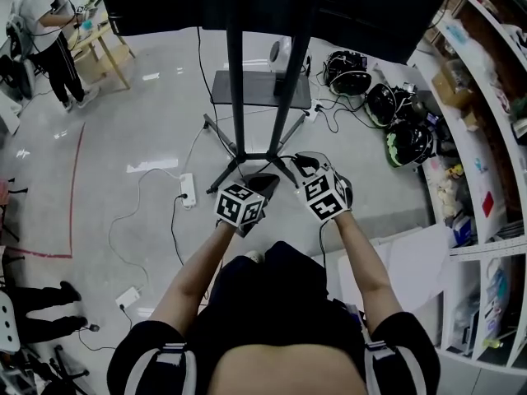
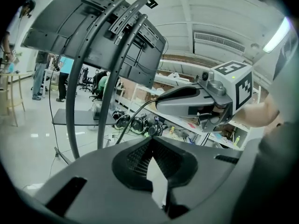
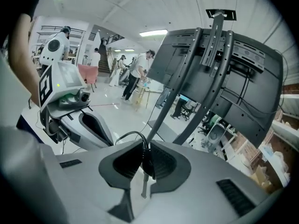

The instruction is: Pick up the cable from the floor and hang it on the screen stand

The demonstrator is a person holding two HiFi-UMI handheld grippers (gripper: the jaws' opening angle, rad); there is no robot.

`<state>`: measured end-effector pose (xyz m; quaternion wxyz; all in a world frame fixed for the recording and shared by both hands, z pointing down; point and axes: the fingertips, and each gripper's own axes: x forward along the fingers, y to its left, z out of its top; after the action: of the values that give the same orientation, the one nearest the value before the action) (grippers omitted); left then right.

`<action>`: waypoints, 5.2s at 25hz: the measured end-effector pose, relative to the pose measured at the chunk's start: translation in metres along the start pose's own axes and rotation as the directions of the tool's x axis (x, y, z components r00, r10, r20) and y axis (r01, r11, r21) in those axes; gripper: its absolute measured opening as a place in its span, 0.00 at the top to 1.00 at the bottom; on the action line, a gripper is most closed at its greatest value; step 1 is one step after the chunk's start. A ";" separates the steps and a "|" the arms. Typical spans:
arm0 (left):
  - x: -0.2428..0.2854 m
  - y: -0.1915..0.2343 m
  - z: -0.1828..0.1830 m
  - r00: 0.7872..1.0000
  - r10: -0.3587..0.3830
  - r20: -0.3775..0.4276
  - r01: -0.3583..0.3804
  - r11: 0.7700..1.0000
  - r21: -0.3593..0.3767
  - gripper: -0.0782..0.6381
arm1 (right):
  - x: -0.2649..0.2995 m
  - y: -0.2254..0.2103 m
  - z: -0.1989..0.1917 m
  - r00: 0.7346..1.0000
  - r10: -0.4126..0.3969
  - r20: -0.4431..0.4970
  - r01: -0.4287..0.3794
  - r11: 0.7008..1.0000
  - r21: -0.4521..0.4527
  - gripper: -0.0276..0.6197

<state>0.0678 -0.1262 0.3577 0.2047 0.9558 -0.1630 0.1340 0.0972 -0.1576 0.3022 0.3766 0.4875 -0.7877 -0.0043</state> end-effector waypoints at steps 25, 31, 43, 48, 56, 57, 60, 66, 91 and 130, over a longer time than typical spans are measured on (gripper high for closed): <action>0.020 0.020 0.150 0.992 -0.079 0.094 0.065 0.988 0.142 0.88 | -0.013 -0.142 0.143 0.961 -0.149 0.232 0.172 0.982 -0.083 0.86; 0.038 0.045 0.195 0.990 -0.066 0.121 0.045 0.985 0.165 0.88 | 0.000 -0.181 0.166 0.960 -0.162 0.228 0.195 0.972 -0.129 0.86; 0.084 0.080 0.278 0.987 -0.078 0.143 0.047 0.977 0.210 0.88 | 0.017 -0.275 0.227 0.935 -0.147 0.322 0.212 0.961 -0.179 0.86; 0.094 0.091 0.302 0.984 -0.101 0.147 0.078 0.985 0.153 0.88 | 0.018 -0.298 0.246 0.931 -0.145 0.334 0.212 0.961 -0.176 0.86; 0.107 0.109 0.351 0.979 -0.114 0.170 0.100 0.991 0.086 0.88 | 0.020 -0.335 0.268 0.926 -0.112 0.361 0.183 0.969 -0.168 0.86; 0.107 0.110 0.358 0.978 -0.117 0.175 0.103 0.991 0.089 0.88 | 0.021 -0.339 0.272 0.924 -0.112 0.364 0.186 0.967 -0.175 0.86; 0.105 0.115 0.381 0.973 -0.120 0.198 0.102 0.990 0.102 0.88 | 0.018 -0.350 0.287 0.917 -0.117 0.382 0.207 0.957 -0.204 0.86; 0.102 0.116 0.419 0.967 -0.128 0.222 0.098 0.985 0.142 0.88 | 0.004 -0.375 0.324 0.891 -0.130 0.434 0.249 0.941 -0.229 0.86; 0.074 0.087 0.570 0.929 -0.196 0.315 0.088 0.941 0.326 0.88 | -0.094 -0.459 0.434 0.844 -0.171 0.508 0.328 0.914 -0.239 0.86; 0.074 0.098 0.722 0.896 -0.137 0.423 -0.120 0.841 0.527 0.88 | -0.137 -0.640 0.473 0.795 -0.360 0.489 0.428 0.903 -0.031 0.86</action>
<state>0.2363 -0.5441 -0.2203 -0.1148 0.9798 -0.1565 -0.0484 0.3366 -0.5578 -0.3566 0.1972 0.5973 -0.7340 -0.2563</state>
